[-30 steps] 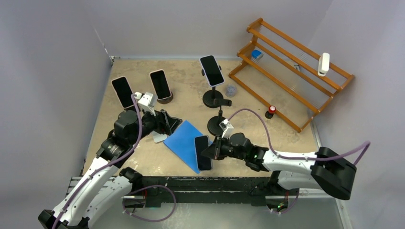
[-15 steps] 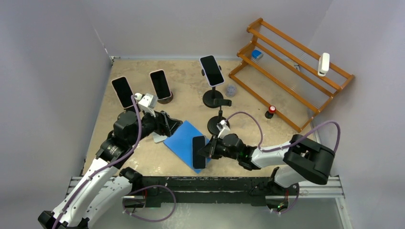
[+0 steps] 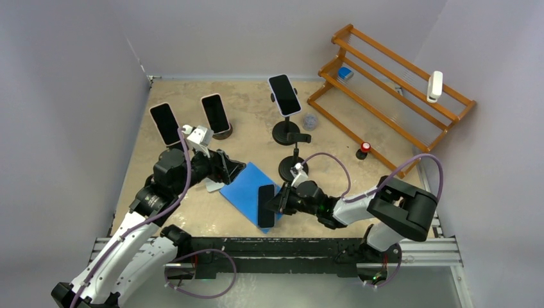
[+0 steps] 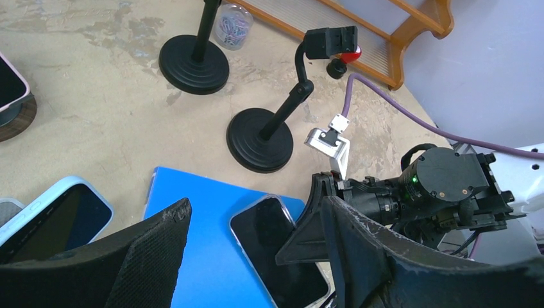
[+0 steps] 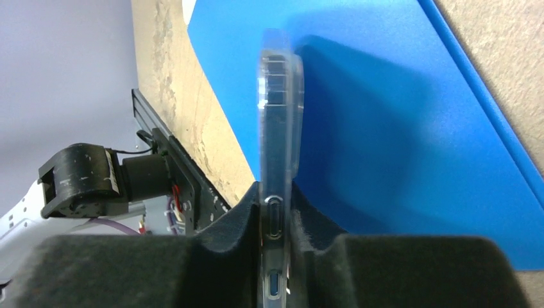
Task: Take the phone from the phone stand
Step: Place the phone at the center of the board.
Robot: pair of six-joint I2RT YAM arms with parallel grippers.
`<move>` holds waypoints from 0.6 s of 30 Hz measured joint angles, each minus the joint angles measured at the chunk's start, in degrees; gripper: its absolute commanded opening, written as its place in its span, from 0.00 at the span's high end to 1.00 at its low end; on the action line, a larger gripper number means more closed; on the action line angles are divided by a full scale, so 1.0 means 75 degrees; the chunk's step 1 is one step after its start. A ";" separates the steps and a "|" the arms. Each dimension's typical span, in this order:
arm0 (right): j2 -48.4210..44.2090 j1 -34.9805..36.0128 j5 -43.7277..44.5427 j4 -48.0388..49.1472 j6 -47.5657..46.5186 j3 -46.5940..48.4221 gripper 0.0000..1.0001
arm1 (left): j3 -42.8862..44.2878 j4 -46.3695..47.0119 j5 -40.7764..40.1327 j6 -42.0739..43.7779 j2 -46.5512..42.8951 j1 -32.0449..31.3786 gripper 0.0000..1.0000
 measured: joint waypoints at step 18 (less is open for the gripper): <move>-0.1105 0.0000 0.0495 -0.0332 0.0163 -0.0664 0.29 | 0.0000 -0.0003 -0.0003 0.0000 0.0047 0.0003 0.28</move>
